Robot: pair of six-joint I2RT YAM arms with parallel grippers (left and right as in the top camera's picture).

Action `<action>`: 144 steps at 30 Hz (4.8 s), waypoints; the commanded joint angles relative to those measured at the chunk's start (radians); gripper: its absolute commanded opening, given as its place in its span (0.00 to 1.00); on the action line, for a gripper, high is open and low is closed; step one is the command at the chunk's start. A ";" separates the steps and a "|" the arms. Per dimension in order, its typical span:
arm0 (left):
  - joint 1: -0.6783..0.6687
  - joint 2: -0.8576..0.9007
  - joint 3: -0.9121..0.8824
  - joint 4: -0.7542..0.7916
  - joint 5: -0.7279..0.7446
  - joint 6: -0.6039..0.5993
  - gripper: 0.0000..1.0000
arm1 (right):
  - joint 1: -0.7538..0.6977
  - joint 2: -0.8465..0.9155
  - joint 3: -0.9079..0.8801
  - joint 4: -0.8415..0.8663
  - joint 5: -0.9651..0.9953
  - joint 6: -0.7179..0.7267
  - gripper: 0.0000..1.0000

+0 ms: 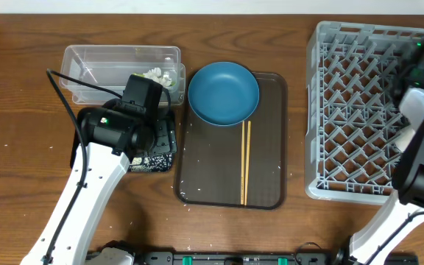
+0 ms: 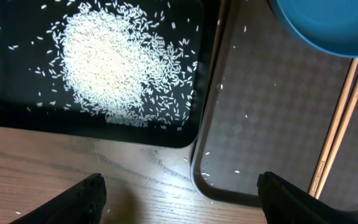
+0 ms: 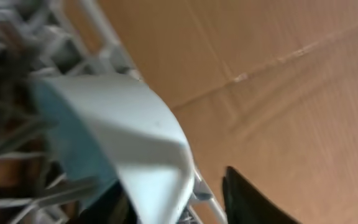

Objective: Sort waste into correct bins and load items into the dishwasher rack
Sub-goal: 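Release the bowl and move the right gripper back to the brown tray, then grasp one wooden chopstick on the brown tray with the right gripper, then carry the chopstick into the rack and stand it upright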

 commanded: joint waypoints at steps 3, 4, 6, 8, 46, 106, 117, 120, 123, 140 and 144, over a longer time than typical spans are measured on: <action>0.002 0.007 -0.004 -0.006 -0.005 -0.010 0.81 | 0.047 0.004 0.003 -0.022 0.000 0.051 0.58; 0.002 0.007 -0.004 -0.006 -0.005 -0.010 0.81 | 0.053 -0.005 0.003 -0.030 -0.001 0.061 0.60; 0.002 0.007 -0.004 -0.006 -0.005 -0.010 0.81 | 0.065 -0.036 0.003 -0.061 -0.039 0.086 0.63; 0.002 0.007 -0.004 -0.006 -0.005 -0.010 0.81 | 0.075 -0.085 0.003 -0.128 -0.136 0.125 0.64; 0.002 0.007 -0.004 -0.007 -0.006 -0.009 0.81 | 0.887 -0.460 -0.280 -0.950 -1.128 0.995 0.57; 0.002 0.007 -0.004 -0.008 -0.005 -0.009 0.81 | 0.978 -0.304 -0.457 -0.761 -1.057 1.229 0.01; 0.002 0.007 -0.004 -0.014 -0.005 -0.009 0.81 | 0.758 -0.550 -0.236 -1.053 -1.037 0.938 0.01; 0.002 0.007 -0.004 -0.014 -0.005 -0.009 0.81 | 0.670 -0.635 -0.176 -1.102 -1.040 0.819 0.01; 0.002 0.007 -0.004 -0.014 -0.005 -0.010 0.81 | 0.577 -0.682 -0.162 -1.119 -1.040 0.746 0.01; 0.002 0.007 -0.004 -0.014 -0.005 -0.009 0.81 | 0.388 -0.505 -0.199 -1.069 -1.115 0.590 0.20; 0.002 0.007 -0.004 -0.015 -0.005 -0.009 0.81 | 0.391 -0.539 -0.168 -1.066 -1.116 0.631 0.34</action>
